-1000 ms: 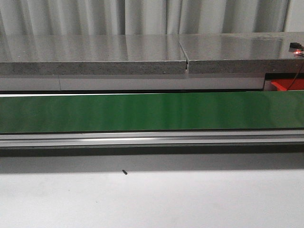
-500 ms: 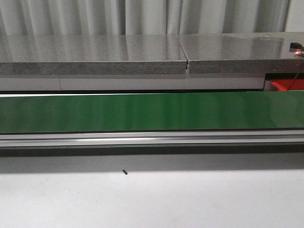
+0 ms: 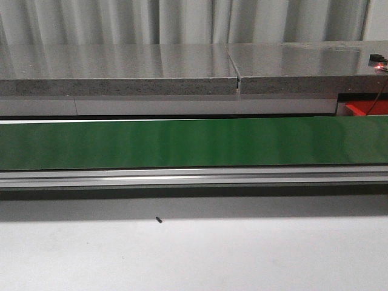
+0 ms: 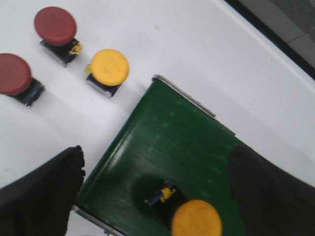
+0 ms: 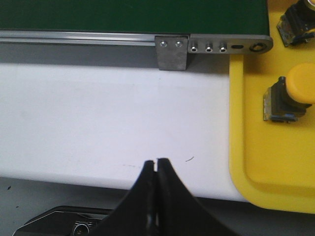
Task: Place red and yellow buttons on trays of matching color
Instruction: 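Lower the yellow button onto the green belt and open the left gripper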
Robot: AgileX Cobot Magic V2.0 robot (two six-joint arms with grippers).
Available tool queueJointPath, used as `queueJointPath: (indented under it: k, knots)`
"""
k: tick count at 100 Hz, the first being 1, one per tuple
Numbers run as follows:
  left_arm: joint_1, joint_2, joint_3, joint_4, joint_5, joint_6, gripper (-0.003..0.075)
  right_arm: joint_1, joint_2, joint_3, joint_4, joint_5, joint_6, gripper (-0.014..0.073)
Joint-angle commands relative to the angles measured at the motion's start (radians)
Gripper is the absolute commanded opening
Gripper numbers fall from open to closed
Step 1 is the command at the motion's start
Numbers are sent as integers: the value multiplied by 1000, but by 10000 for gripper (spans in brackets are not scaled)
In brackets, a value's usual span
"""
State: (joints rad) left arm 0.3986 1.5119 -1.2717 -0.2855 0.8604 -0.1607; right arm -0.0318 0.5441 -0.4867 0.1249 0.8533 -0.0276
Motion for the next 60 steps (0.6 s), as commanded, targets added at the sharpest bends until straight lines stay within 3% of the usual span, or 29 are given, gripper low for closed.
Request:
queueJointPath:
  k: [1, 35, 60]
  knots:
    - [40, 22, -79, -20, 30, -24, 585, 1, 1, -35, 0, -46, -8, -91]
    - [67, 267, -291, -18, 174, -32, 585, 1, 1, -35, 0, -46, -8, -91]
    - [65, 365, -363, -14, 125, -61, 585, 1, 1, -35, 0, -46, -8, -91]
